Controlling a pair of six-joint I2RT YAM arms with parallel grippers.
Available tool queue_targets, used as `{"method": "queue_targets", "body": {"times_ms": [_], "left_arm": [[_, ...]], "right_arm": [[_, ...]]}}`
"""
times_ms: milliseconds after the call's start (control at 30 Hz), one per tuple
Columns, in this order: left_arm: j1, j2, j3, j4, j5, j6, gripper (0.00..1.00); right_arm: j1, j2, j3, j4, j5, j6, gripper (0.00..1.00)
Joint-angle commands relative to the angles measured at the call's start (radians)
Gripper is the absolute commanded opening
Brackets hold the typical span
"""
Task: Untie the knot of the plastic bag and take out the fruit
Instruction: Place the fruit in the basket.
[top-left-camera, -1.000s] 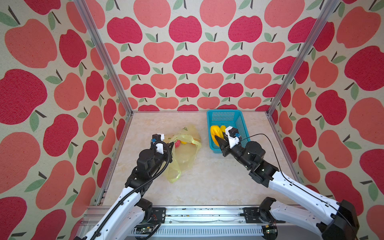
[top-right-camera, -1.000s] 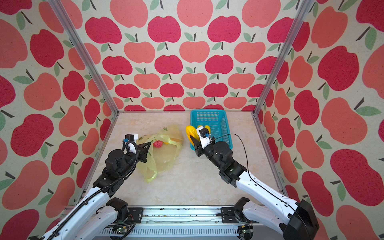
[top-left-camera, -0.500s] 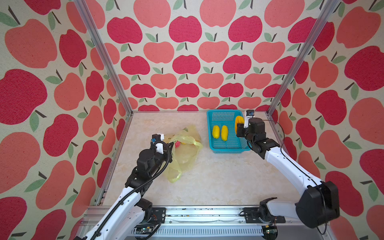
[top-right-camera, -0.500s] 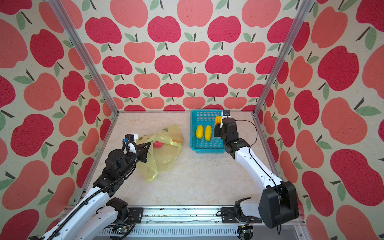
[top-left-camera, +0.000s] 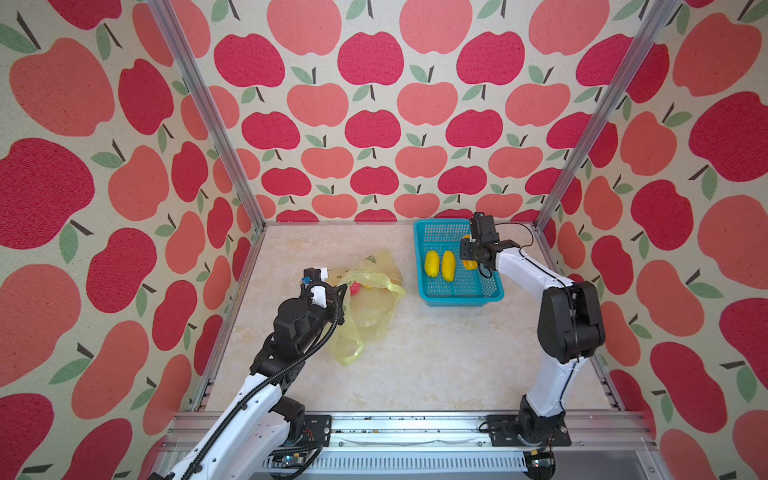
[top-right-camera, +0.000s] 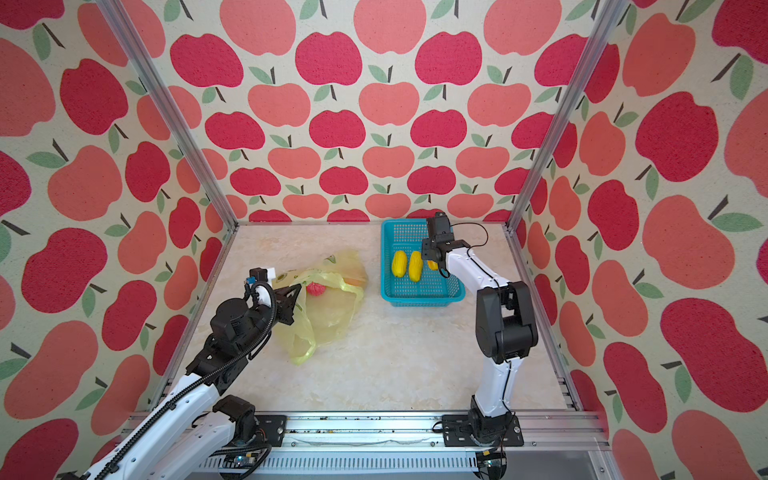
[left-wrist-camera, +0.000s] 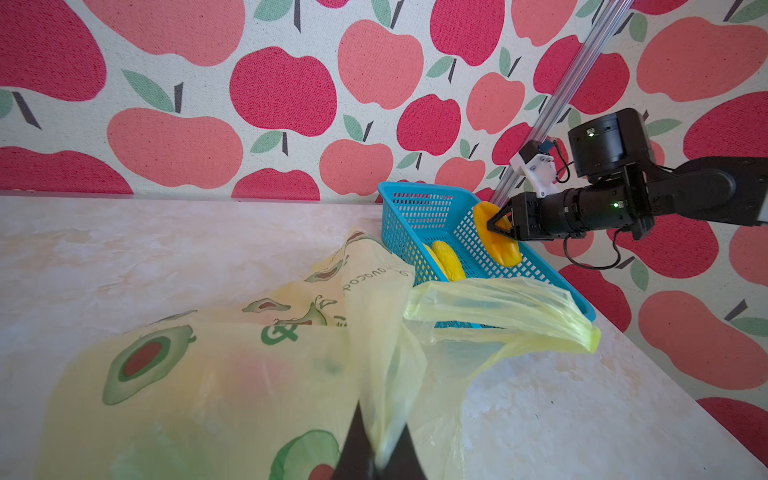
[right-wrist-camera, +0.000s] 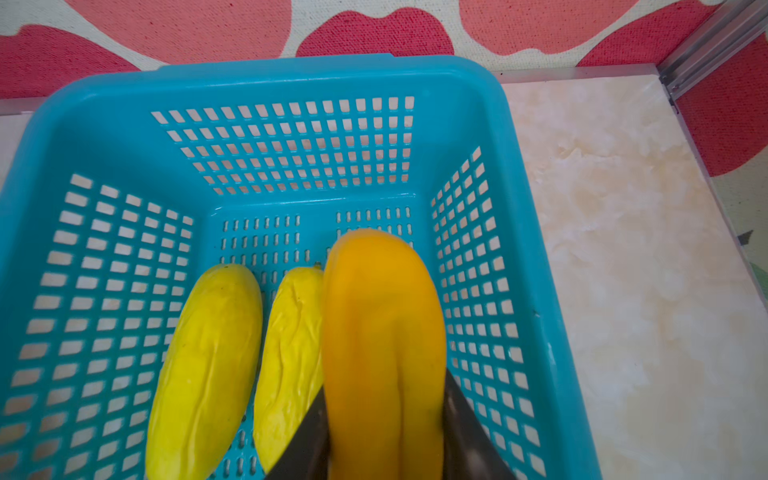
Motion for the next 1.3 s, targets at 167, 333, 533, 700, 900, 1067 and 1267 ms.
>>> {"method": "queue_targets", "body": {"times_ms": [167, 333, 533, 700, 900, 1067, 1267], "left_arm": [[0.008, 0.007, 0.025, -0.010, 0.011, -0.005, 0.00], [0.009, 0.011, 0.023, -0.006, 0.009, -0.005, 0.00], [0.016, 0.023, 0.025, -0.005, 0.022, -0.013, 0.00], [0.016, 0.024, 0.027, -0.003, 0.034, -0.028, 0.00], [0.023, 0.050, 0.028, 0.005, 0.047, -0.032, 0.00], [0.032, 0.043, 0.019, 0.001, 0.015, -0.022, 0.00], [0.034, 0.035, 0.020, -0.001, 0.017, -0.015, 0.00]], "right_arm": [[-0.014, 0.173, 0.174, -0.095, 0.063, -0.041, 0.23], [-0.030, 0.213, 0.191, -0.084, 0.061, -0.048, 0.28], [-0.035, 0.251, 0.210, -0.095, 0.028, -0.033, 0.38], [-0.034, 0.253, 0.225, -0.130, 0.022, -0.019, 0.57], [-0.027, 0.122, 0.107, -0.095, -0.001, 0.003, 0.81], [-0.011, -0.048, -0.007, -0.075, 0.020, 0.010, 0.87], [0.069, -0.334, -0.235, 0.037, 0.051, 0.006, 0.87]]}}
